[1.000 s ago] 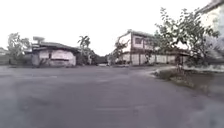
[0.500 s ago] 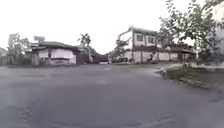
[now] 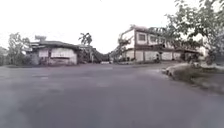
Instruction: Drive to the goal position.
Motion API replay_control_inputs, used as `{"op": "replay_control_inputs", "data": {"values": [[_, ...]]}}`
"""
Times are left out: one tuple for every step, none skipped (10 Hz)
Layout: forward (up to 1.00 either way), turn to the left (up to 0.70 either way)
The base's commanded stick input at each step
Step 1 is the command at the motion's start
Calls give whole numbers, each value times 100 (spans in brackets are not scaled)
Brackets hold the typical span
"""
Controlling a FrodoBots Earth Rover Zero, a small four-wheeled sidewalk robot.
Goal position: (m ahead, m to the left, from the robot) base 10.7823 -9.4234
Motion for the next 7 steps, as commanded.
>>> {"op": "replay_control_inputs", "data": {"values": [[100, -6], [100, -11], [100, -40], [100, -40], [100, -40], [100, -40], [100, -40]]}}
